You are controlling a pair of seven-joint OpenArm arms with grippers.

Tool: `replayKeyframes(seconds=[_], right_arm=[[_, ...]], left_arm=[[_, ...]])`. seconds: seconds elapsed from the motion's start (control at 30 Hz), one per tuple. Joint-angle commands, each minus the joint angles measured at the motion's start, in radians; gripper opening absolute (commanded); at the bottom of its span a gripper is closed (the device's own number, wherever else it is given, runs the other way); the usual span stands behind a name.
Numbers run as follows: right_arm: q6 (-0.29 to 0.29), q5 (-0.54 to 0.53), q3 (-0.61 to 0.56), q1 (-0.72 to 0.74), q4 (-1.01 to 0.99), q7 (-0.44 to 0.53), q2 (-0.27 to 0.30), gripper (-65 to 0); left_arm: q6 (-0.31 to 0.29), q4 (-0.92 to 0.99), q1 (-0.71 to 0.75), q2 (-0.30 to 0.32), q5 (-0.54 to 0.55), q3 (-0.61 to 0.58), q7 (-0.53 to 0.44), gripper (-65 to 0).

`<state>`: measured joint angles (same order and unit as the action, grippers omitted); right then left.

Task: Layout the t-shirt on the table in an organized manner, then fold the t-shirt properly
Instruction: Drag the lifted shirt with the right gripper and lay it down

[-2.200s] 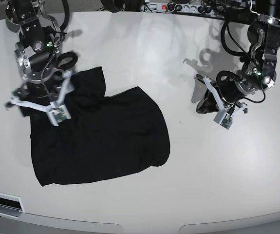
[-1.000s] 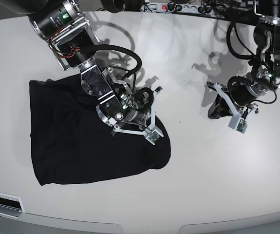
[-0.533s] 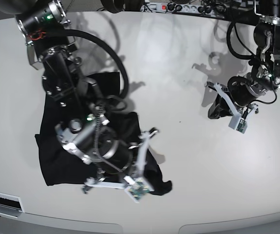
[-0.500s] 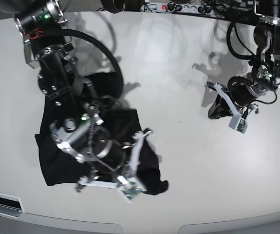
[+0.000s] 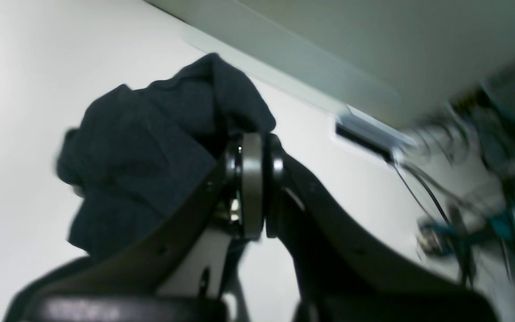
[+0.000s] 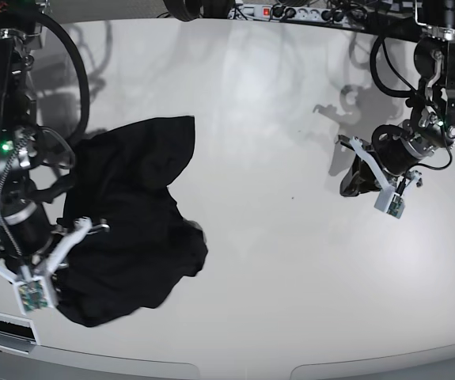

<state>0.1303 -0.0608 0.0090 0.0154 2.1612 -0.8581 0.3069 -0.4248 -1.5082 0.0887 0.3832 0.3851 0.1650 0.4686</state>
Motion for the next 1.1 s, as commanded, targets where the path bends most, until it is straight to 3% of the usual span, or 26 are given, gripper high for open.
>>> replayKeyframes(seconds=[0.0,0.07,0.17,0.27,0.37,0.4,0.5,0.67,1.07], right_arm=[[-0.011,0.008,0.034,0.008,0.022,0.027,0.011,-65.0],[0.028,-0.042,0.088,-0.007,0.023,0.034,0.012,-65.0],[0.151,-0.215,0.145,-0.01,0.023,0.034,0.012,-65.0],[0.333,-0.4,0.155,-0.011,0.023,0.0,0.012,-65.0],[0.537,-0.614,0.154,-0.027,0.022,-0.127,0.012,-65.0],[0.568,-0.677,0.154,-0.041,0.022,-0.179,0.012,-65.0],[0.568,-0.826,0.154,-0.094,0.022,-0.32,0.021,-65.0],[0.568,-0.967,0.154,-0.218,0.022,-0.449,0.07,-65.0],[0.568,-0.929,0.118,-0.469,0.022,-0.496,0.124,-65.0]], left_arm=[[-0.001,-0.014,-0.014,0.013,0.017,0.006,-0.024,-65.0],[-0.001,-0.014,-0.014,0.013,0.017,0.006,-0.024,-65.0],[-0.001,-0.014,-0.014,0.013,0.016,0.006,-0.024,-65.0],[-0.001,-0.014,-0.014,0.013,0.016,0.006,-0.023,-65.0],[-0.001,-0.014,-0.014,0.013,0.016,0.006,-0.023,-65.0],[-0.001,-0.014,-0.014,0.013,0.016,0.006,-0.024,-65.0],[-0.001,-0.014,-0.014,0.013,0.016,0.006,-0.024,-65.0],[-0.001,-0.014,-0.014,0.013,0.017,0.006,-0.024,-65.0],[-0.001,-0.014,-0.014,0.013,0.017,0.006,-0.023,-65.0]])
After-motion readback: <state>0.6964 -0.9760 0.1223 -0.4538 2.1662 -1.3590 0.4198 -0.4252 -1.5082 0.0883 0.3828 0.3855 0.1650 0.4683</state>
